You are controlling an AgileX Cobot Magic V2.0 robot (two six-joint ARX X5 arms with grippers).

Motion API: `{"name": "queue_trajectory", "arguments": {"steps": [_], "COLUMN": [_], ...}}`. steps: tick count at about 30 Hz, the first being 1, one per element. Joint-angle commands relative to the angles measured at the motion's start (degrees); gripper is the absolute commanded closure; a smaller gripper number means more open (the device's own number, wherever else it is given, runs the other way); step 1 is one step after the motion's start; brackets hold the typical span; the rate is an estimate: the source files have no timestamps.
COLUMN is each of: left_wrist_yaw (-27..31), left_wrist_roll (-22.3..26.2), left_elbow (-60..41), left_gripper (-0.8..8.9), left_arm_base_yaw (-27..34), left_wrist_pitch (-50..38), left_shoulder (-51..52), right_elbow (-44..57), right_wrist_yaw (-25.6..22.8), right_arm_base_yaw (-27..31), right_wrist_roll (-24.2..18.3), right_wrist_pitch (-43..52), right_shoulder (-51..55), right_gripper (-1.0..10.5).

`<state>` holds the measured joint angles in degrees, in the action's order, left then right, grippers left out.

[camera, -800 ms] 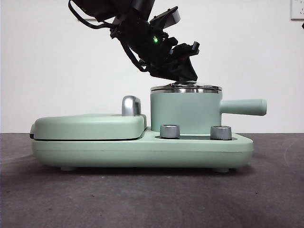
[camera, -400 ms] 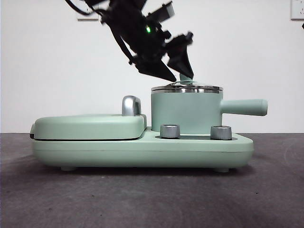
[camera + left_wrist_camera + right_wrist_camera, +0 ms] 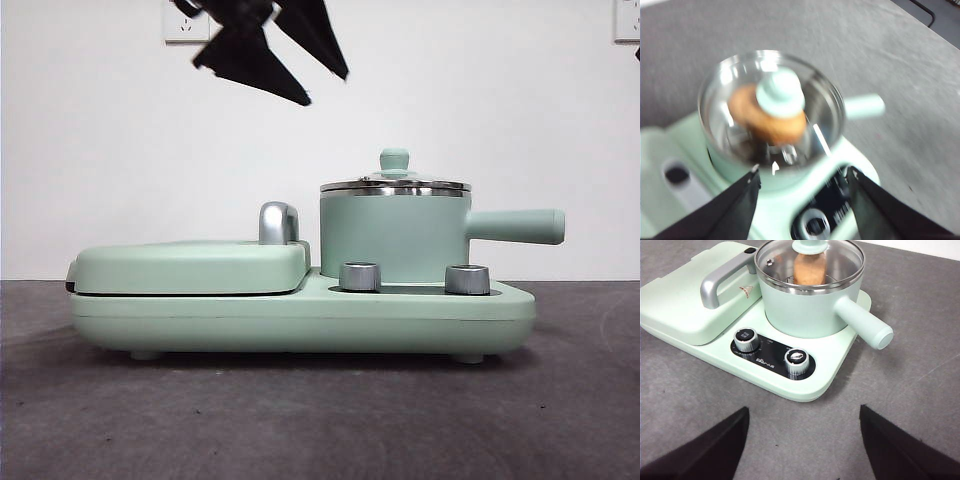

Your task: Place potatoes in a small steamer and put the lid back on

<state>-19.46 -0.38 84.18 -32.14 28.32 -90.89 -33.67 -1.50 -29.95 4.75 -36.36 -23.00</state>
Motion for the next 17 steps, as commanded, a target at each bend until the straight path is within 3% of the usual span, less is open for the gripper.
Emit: {"name": "queue_trajectory", "arguments": {"steps": [1,9,17], "left_wrist_yaw": [-0.39,-0.04,0.55], "left_wrist_roll": [-1.55,-7.13,-10.08], "left_elbow": [-4.35,-28.28,-42.23], "left_gripper": [5.37,5.36,5.37], "left_arm_base_yaw": [-0.07,0.31,0.31], "left_wrist_pitch": [-0.52,-7.28,-4.87], "left_shoulder": [3.65,21.24,37.62], "right_elbow": [-0.42,-0.42,-0.42], "right_wrist_yaw": [-0.04,-0.02,-0.02], "right_arm_base_yaw": [-0.35,-0.35,-0.35], "right_wrist_roll": [0.59,0.57,0.57], "right_wrist_pitch": [0.72,0.72,0.72], "right_shoulder": [-0.07,-0.07,-0.07], "right_gripper": [6.0,6.0,6.0]}}
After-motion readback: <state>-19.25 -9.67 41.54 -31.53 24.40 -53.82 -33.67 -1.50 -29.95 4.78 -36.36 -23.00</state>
